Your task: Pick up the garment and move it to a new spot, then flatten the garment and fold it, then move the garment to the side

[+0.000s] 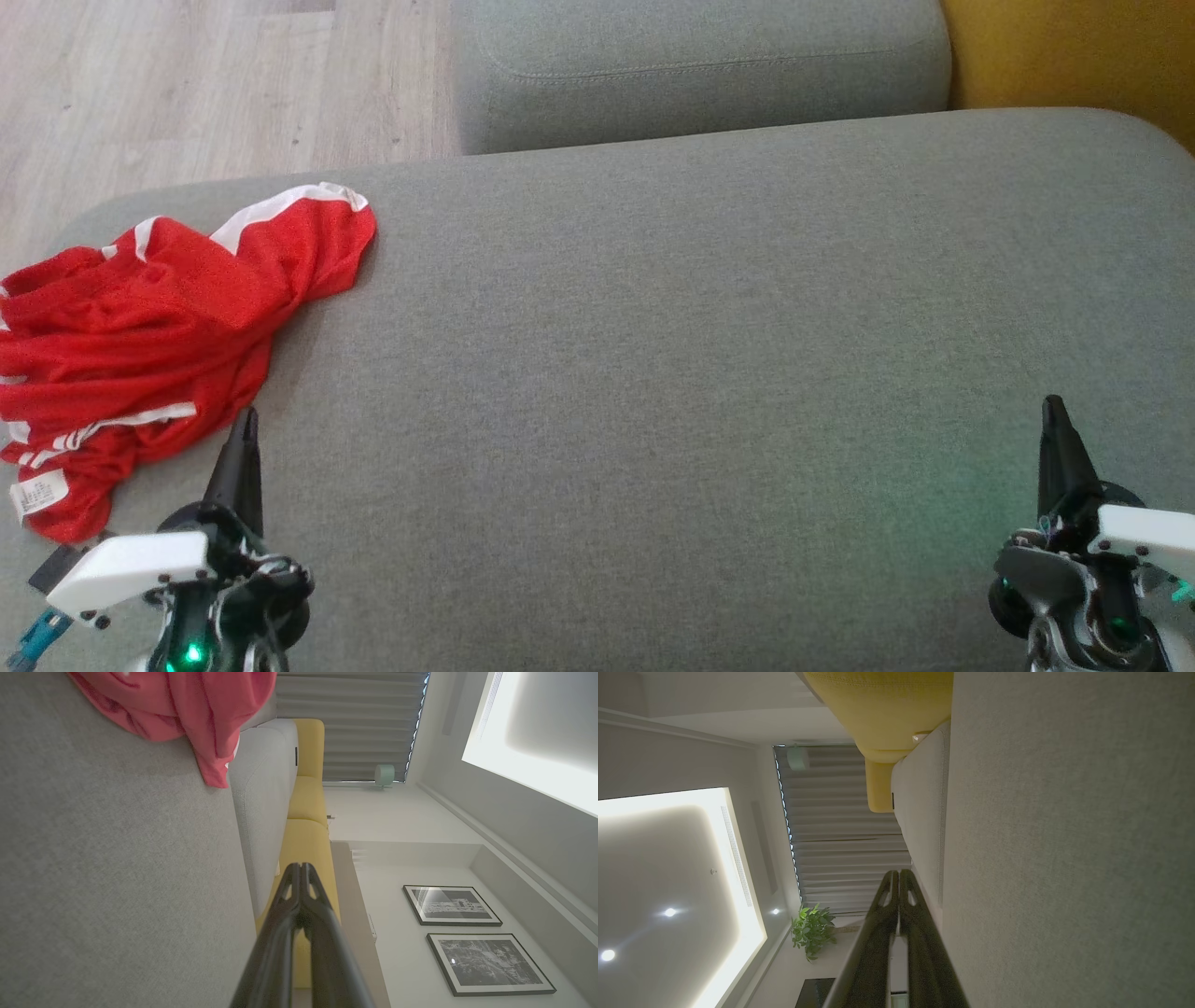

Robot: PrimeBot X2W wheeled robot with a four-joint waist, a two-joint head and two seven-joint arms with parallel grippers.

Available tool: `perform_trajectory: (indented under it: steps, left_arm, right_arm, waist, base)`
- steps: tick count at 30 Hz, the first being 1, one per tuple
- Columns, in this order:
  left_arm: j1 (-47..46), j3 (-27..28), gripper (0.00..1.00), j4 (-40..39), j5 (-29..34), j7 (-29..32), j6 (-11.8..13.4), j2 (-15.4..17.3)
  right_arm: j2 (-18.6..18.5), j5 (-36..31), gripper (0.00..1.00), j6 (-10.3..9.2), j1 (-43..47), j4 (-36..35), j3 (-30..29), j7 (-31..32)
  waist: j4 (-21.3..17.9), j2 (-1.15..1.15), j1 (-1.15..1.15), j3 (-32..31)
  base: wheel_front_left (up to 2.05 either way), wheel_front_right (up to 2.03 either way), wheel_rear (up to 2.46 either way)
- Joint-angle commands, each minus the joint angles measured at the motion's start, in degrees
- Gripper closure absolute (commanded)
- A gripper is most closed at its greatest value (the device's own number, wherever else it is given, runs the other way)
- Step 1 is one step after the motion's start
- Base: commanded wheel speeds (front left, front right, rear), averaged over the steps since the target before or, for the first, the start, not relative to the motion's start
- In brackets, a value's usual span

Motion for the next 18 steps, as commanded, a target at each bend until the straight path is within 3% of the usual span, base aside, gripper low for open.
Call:
perform_trajectory:
  steps: [1,13,14,18]
  left_arm:
    - [-3.1,2.0,1.00,-1.7,0.7,0.4,-0.4,0.5]
    - [-3.1,2.0,1.00,-1.7,0.7,0.4,-0.4,0.5]
    - [-3.1,2.0,0.00,-1.7,0.7,0.4,-0.4,0.5]
    - [1.0,-0.2,0.00,1.9,0.0,-0.1,0.0,-0.2]
  right_arm:
    - [-0.2,-0.1,1.00,0.44,-3.0,-2.1,1.2,0.3]
    - [-0.2,-0.1,1.00,0.44,-3.0,-2.1,1.2,0.3]
    - [-0.2,-0.1,0.00,0.44,-3.0,-2.1,1.2,0.3]
    - [0.1,0.0,0.00,-0.02,0.9,2.0,0.1,0.0]
  waist:
    - [0.0,0.00,0.00,0.0]
    - [0.0,0.00,0.00,0.0]
    - [0.0,0.00,0.00,0.0]
    - [0.0,0.00,0.00,0.0]
  base:
    - [0.00,0.00,0.00]
    - [0.00,0.00,0.00]
    - [0.00,0.00,0.00]
    - [0.00,0.00,0.00]
